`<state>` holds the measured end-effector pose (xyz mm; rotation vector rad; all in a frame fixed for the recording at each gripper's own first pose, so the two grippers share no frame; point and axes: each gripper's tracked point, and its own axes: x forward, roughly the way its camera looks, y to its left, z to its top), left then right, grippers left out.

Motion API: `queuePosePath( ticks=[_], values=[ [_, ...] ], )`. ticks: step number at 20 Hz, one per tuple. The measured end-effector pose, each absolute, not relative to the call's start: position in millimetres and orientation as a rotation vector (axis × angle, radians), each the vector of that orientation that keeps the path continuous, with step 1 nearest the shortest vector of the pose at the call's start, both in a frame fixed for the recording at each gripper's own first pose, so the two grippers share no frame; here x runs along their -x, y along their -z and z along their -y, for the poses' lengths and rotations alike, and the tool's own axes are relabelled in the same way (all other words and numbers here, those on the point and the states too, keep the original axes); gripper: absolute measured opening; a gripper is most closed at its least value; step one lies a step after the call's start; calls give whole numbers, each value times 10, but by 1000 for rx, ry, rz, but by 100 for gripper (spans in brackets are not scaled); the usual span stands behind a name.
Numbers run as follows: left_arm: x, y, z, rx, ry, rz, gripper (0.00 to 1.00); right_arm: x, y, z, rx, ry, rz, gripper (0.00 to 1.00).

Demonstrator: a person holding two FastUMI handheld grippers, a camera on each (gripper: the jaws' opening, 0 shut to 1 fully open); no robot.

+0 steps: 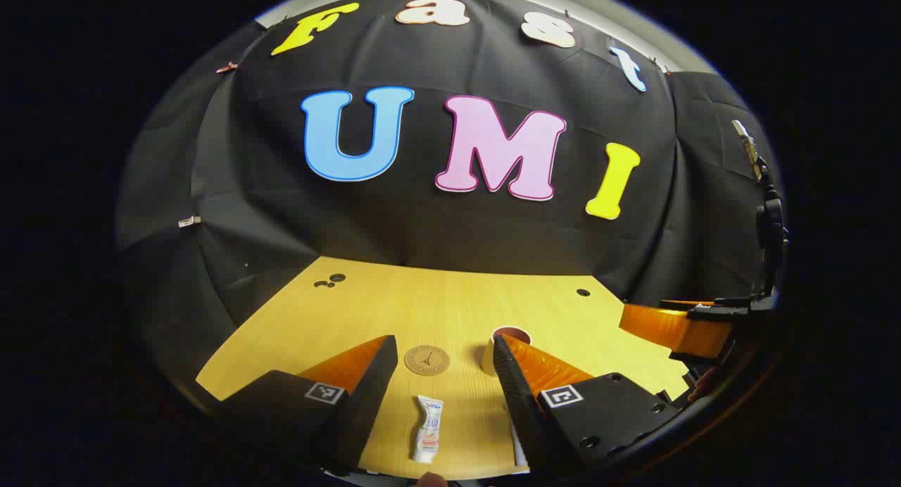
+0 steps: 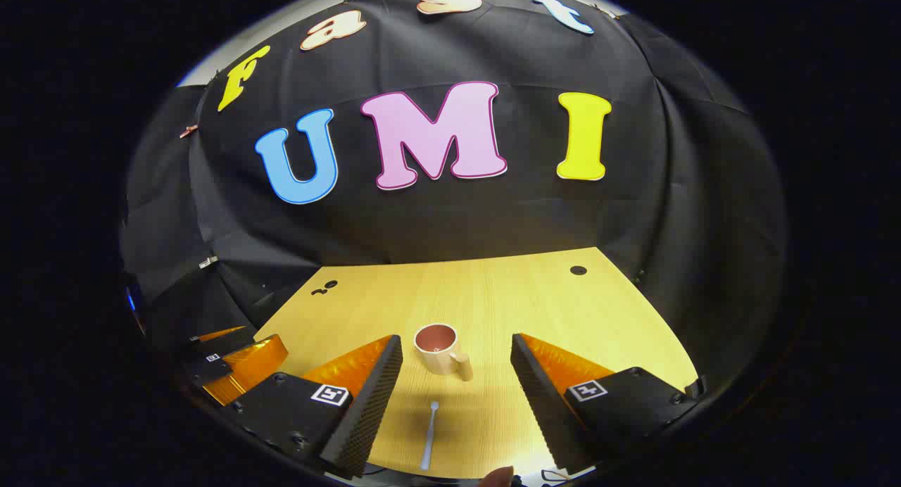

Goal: Put the toothbrush and toothpaste on the desktop into the cup, then pick up the cup and place it on the coaster on the desktop.

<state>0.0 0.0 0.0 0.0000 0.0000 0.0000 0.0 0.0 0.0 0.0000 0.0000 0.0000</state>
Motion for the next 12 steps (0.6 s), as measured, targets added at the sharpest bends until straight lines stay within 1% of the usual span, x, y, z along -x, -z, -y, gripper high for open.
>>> queuePosePath(
  ticks=[1,7,12],
  values=[
    [-14,20,-8,2,-3,-8,86,8,12,-7,4,-1,-2,96],
    [-86,263,19,16,18,-85,86,11,106,-8,16,-6,-21,96],
    [-240,525,-16,20,7,-156,86,12,179,9,30,-6,-37,96]
  ],
)
